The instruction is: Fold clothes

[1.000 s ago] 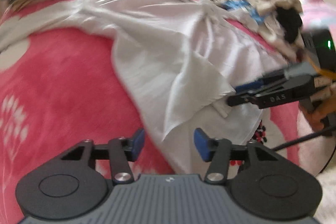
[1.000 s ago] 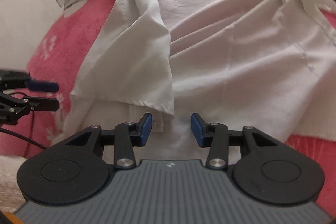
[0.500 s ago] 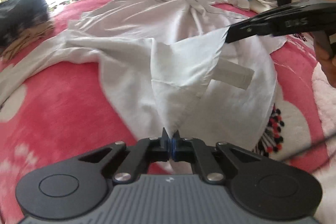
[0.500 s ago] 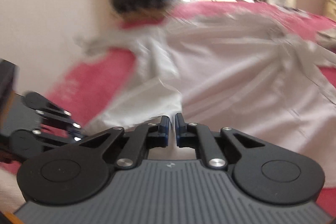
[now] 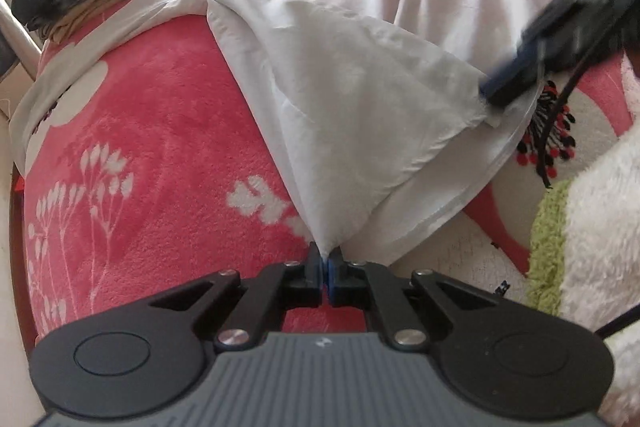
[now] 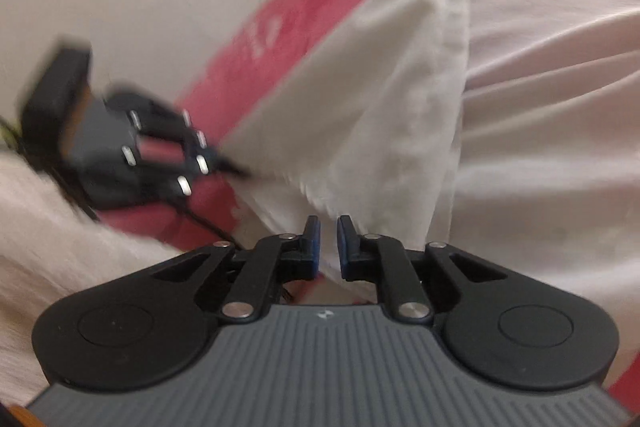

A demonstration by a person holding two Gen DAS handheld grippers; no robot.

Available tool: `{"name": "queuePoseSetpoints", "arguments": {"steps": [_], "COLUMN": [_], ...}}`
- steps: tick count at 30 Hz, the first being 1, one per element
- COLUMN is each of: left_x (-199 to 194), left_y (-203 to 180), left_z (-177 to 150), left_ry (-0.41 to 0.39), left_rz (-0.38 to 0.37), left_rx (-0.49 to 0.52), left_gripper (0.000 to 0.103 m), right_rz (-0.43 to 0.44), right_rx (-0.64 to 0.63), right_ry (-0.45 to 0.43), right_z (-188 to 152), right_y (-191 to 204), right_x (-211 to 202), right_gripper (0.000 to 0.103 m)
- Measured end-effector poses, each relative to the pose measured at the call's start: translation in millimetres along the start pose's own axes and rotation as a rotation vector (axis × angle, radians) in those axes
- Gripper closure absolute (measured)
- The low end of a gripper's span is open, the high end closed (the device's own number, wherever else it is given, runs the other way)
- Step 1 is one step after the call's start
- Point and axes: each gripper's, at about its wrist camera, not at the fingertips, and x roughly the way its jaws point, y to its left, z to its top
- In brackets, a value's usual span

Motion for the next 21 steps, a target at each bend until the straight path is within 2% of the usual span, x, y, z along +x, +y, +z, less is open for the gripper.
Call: {"name": "queuePoseSetpoints", "arguments": {"steps": [1, 3, 6, 11, 15, 21], "left_x": [0, 1, 5, 6, 8, 12], "left_y": [0, 0, -1, 0, 5, 13], "left_z": [0, 0, -2, -3, -1, 1], "left_ry": [0.002, 0.004, 0.006, 0.011, 0.023, 0.042], "left_rz": [-0.002, -0.002, -0.005, -0.018, -0.042, -0.089], "left_rx": [0.001, 0.009, 0.015, 0.007, 0.003, -0.006], "left_gripper": [0.1, 0.1, 0.099, 0.098, 0.098, 0.098], "right_rz": [0.018, 0.049, 0.073, 0.027, 0.041, -0.016], "right_rx": [0.046, 0.14, 0.284, 0.396, 0.397, 0.396], "right_ry": [-0.04, -0.122, -0.235, -0.328, -0.351, -0.306], "right_z": [4, 13, 40, 115, 174, 255], "right_y": [-5, -19, -46, -90, -111, -139], "right_x": [-10, -28, -48, -48, -15, 57], "right_gripper": [0.081, 0.073, 0.066, 0.06, 0.059, 0.059]}}
